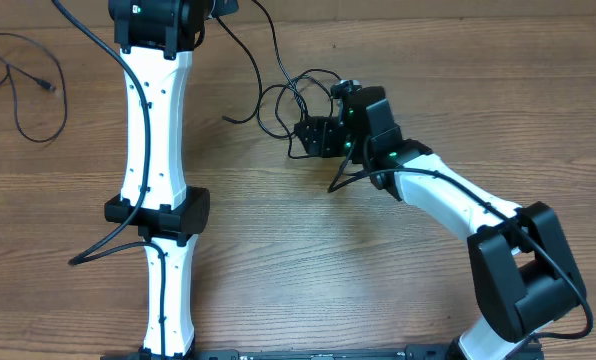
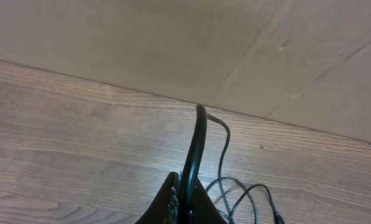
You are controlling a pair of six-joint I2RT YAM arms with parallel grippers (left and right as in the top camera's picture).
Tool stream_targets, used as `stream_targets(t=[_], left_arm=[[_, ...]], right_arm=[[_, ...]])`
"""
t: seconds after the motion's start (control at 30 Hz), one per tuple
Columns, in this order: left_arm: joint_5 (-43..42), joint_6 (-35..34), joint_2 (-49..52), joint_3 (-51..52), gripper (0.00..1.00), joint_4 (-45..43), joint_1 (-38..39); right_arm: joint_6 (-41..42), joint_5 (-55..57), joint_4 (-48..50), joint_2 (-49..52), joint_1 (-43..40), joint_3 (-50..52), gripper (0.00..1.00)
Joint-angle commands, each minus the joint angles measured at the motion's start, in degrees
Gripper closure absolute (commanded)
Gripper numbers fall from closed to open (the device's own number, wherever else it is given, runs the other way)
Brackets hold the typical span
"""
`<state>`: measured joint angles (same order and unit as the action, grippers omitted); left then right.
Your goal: Untangle cables
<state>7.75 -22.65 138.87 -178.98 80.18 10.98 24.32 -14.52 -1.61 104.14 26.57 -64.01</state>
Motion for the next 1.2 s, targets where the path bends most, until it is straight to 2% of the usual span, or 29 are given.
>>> stream_targets(t=[0.0,0.07,0.23,0.4,0.53,0.7,0.87,0.93,0.97,1.0,1.07,1.1,1.17], left_arm=[[1.29,-1.81,-2.10,-1.03,0.96,0.94,-0.57],[1.49,-1.81,-2.10,-1.03,0.96,1.36,-0.57],[1.73,-1.79,-2.10,-1.03,0.96,2.36,-0.57],[1.66,-1.79,-2.10,-1.03,0.96,2.78,-0.57],[1.64,-1.81,-2.10,-1.03,0.96,2.99,-0.57],[1.66,-1.81,-2.10,-1.03,0.96,4.13,-0.57],[1.62,-3.19,-2.10,-1.03,0.96,3.93,-0.57],[1.62,-3.17,-2.10,-1.03,0.96,4.09,-0.57],[1.60,-3.17,-2.10,-1.03,0.96,4.17,-0.57],[1.38,-3.19,-2.10,-1.03,0.96,4.20,-0.57],[1.14,-3.34,-2.10,-1.03,0.96,4.42,-0.57],[1.18,-3.32,-2.10,-1.03,0.96,4.59,-0.57],[1.62,-3.28,-2.10,-1.03,0.96,5.07,-0.63]], right_arm=[[4.39,1.01,1.55,1.60,1.77,-0.13,0.28],[3.56,0.98,0.72,2.47,2.67,-0.11,0.27],[-7.45,0.98,-6.01,2.56,3.32,-0.13,0.25],[-11.91,2.51,-13.68,2.56,3.32,-0.13,0.25],[-15.06,7.39,-14.03,2.56,3.32,-0.13,0.21],[-25.33,6.93,-12.35,2.71,4.35,-0.11,0.16],[-32.50,14.73,-12.24,4.22,8.76,-0.11,0.18],[-33.03,14.69,-12.22,5.53,8.85,-0.11,0.22],[-33.44,14.84,-11.93,6.10,8.83,-0.11,0.38],[-33.40,14.93,-11.39,6.16,8.83,-0.13,0.49],[-33.03,14.95,-10.62,6.03,8.61,-0.98,0.92],[-31.45,14.93,-11.76,5.86,8.31,-2.05,0.96],[-27.45,14.93,-15.52,4.85,7.26,-4.17,0.96]])
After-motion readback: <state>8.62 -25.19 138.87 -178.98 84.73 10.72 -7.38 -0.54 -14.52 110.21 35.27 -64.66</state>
